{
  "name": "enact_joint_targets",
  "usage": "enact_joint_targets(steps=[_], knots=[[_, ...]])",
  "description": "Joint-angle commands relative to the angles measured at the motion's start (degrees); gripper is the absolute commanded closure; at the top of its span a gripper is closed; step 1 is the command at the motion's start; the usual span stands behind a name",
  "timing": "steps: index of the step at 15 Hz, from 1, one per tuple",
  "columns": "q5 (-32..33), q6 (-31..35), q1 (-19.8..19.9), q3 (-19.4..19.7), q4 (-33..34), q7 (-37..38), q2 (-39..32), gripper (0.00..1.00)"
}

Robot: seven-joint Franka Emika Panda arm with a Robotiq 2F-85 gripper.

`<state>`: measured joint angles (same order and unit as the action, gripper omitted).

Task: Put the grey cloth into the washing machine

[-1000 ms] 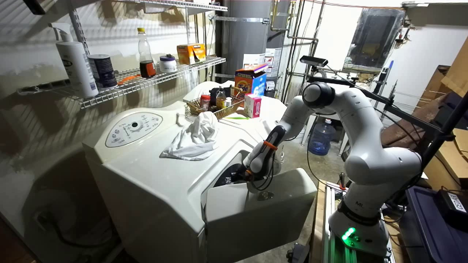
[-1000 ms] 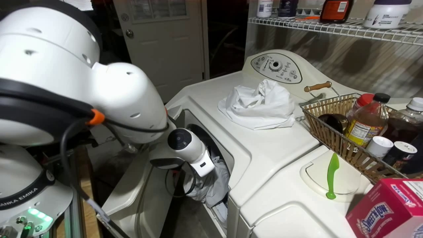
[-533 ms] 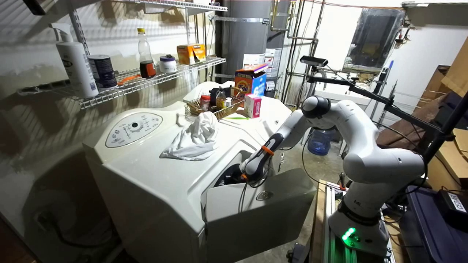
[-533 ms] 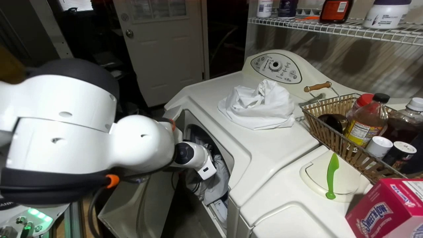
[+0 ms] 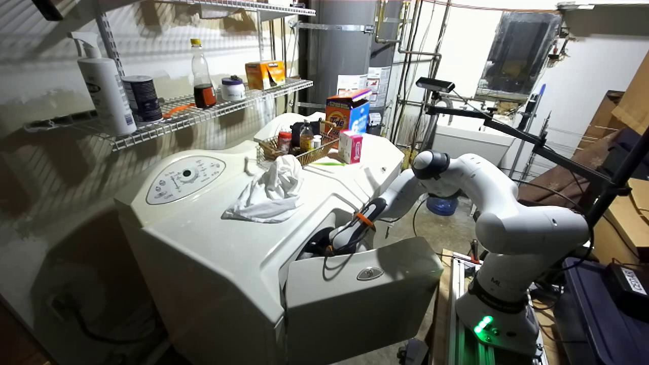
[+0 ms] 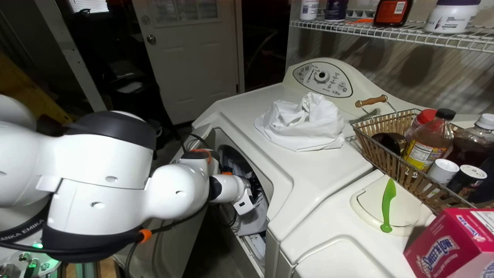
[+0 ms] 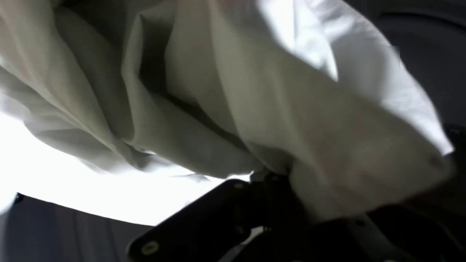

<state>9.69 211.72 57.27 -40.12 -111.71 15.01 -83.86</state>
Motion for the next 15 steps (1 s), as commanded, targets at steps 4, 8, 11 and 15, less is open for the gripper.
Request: enact_joint_targets(steps=[4, 8, 11, 15], knots=[[1.36, 6.26, -1.95, 1.92, 3.88, 6.99, -0.85, 0.93], [1.3, 6.43, -2.36, 1.89, 4.42, 7.69, -0.83, 0.98], [1.4, 10.79, -2.56, -0.29, 6.38, 13.82, -1.66, 0.98], [2.46, 13.75, -5.39, 0.61, 7.83, 25.93, -1.58, 0.98]])
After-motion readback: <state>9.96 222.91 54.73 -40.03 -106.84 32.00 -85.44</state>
